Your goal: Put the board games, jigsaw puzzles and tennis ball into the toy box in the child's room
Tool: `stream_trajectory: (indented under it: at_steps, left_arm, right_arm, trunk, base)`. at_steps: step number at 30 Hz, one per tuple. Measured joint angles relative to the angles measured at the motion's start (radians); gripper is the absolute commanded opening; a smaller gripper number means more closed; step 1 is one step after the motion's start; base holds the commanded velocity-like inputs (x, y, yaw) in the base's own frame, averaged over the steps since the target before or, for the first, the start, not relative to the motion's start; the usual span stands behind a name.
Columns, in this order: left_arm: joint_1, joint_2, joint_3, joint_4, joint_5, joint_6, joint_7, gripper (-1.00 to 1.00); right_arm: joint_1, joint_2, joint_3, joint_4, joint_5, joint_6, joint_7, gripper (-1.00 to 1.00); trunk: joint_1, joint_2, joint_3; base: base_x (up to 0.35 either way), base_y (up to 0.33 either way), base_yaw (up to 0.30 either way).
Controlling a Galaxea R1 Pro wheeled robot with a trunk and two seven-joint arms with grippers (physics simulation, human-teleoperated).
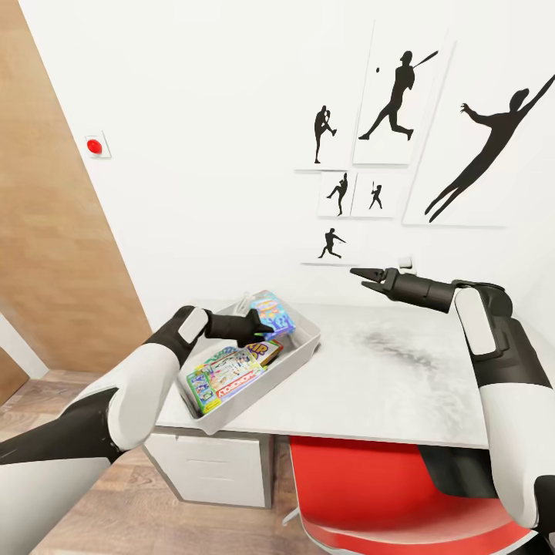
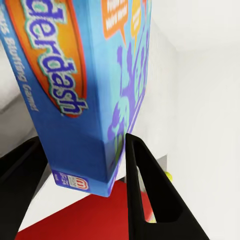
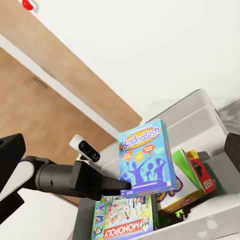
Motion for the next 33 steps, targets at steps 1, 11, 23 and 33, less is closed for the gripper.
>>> stream_trajectory:
  at_steps: [1,11,23,33]
  left_arm:
    - [0.0,-0.002,0.002,0.0,0.001,-0.002,0.005,-1.0]
    - [0.0,-0.005,0.022,0.0,0.001,-0.006,0.039,-1.0]
    - [0.0,-0.006,0.079,0.0,0.004,-0.011,0.089,-1.0]
    - [0.0,-0.006,0.081,0.007,0.004,-0.025,0.12,-1.0]
  right_arm:
    - [0.0,0.0,0.0,0.0,0.0,0.0,0.0,1.0]
    - [-0.001,0.0,-0.001,0.001,0.0,0.0,0.002,1.0]
    - [-0.001,0.0,0.0,0.001,0.0,0.0,0.002,1.0]
    - [-0.001,-0.001,0.002,0.001,0.0,0.0,0.002,1.0]
  trunk:
    - [0.0,0.0,0.0]
    - [0.0,0.0,0.0]
    - [0.0,0.0,-0.001]
    - [0.0,0.0,-0.014]
  base:
    - [0.0,0.0,0.0]
    - [0.0,0.0,0.0]
    - [0.0,0.0,0.0]
    - [0.0,0.0,0.0]
